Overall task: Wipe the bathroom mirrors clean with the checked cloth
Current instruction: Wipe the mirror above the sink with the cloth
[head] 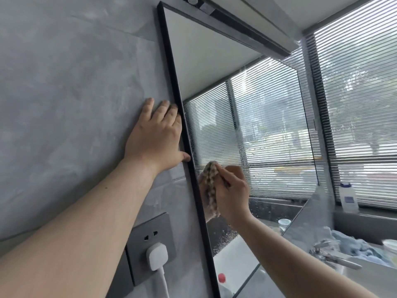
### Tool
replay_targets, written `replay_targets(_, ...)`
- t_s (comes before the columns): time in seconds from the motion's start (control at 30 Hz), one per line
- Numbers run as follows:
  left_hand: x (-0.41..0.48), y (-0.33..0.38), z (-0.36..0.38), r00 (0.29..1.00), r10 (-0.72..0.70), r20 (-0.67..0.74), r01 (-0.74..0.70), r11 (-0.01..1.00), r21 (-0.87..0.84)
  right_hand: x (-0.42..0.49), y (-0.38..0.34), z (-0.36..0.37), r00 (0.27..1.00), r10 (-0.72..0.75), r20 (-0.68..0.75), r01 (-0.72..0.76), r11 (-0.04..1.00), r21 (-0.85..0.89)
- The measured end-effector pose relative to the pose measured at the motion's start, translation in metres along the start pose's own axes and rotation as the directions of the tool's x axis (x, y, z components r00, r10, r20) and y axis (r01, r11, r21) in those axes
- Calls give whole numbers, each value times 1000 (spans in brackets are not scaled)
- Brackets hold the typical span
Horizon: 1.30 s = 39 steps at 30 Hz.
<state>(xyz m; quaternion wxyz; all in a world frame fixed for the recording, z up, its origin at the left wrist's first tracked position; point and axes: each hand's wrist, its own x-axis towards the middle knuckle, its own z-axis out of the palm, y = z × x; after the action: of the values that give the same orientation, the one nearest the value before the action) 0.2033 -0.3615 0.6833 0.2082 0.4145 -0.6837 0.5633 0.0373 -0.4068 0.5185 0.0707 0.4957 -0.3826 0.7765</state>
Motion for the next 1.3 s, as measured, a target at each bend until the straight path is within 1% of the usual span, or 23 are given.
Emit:
replay_targets(0.07, 0, 0, 1, 1000, 2, -8, -2, 1000, -3, 14, 9, -6, 989, 144, -45, -144, 990, 3)
replay_targets(0.13, 0, 0, 1, 1000, 5, -15, -5, 1000, -6, 23, 21, -12, 968, 229, -103, -233, 972, -25)
replay_targets(0.23, 0, 1, 0, 1000, 4, -12, -4, 1000, -5, 33, 37, -18, 936, 307, -173, -319, 946, -51)
replay_targets(0.33, 0, 1, -1, 1000, 3, -3, -3, 1000, -5, 38, 41, -18, 916, 351, -196, -368, 928, -57)
replay_targets(0.4, 0, 0, -1, 1000, 7, -1, -7, 1000, -4, 35, 35, -15, 922, 335, -193, -352, 934, -61)
replay_targets(0.43, 0, 0, -1, 1000, 9, -1, -9, 1000, -4, 31, 29, -12, 938, 297, -177, -314, 947, -72)
replay_targets(0.5, 0, 0, -2, 1000, 10, -4, -10, 1000, -7, 21, 13, -4, 978, 167, -123, -178, 981, -82)
replay_targets(0.57, -1, 0, -2, 1000, 9, -3, -9, 1000, -10, 13, -5, 8, 997, 14, -72, -20, 997, -79)
replay_targets(0.63, -1, 0, -1, 1000, 10, -3, -10, 1000, -10, 15, -19, 18, 993, -116, -30, 113, 990, -81)
replay_targets(0.7, 0, 0, 0, 1000, 9, -5, -9, 1000, -11, 25, -24, 22, 986, -168, -21, 165, 982, -92)
replay_targets(0.77, 0, 0, 0, 1000, 9, -11, -9, 1000, -12, 40, -19, 19, 992, -118, -49, 113, 988, -110)
replay_targets(0.83, 0, 0, 0, 1000, 11, -7, -11, 1000, -4, 56, -8, 13, 994, 15, -111, -26, 995, -98)
replay_targets(0.93, 1, 0, 1, 1000, 10, -1, -10, 1000, 8, 73, 17, 1, 955, 177, -239, -210, 970, -119)
replay_targets(1.03, 1, 0, 1, 1000, 12, 1, -12, 1000, 4, 81, 40, -9, 920, 278, -277, -323, 937, -134)
replay_targets(1.13, 1, 0, 0, 1000, 12, -7, -13, 1000, -11, 84, 43, -11, 904, 312, -291, -359, 925, -125)
replay_targets(1.2, 1, 0, 0, 1000, 13, -6, -13, 1000, -12, 83, 37, -7, 908, 309, -284, -355, 926, -127)
replay_targets(1.23, 1, 0, 0, 1000, 11, -7, -11, 1000, -13, 82, 30, -3, 922, 278, -269, -321, 938, -133)
replay_targets(1.3, 1, -1, 0, 1000, 6, -9, -6, 1000, -21, 79, 11, 6, 962, 153, -226, -191, 969, -157)
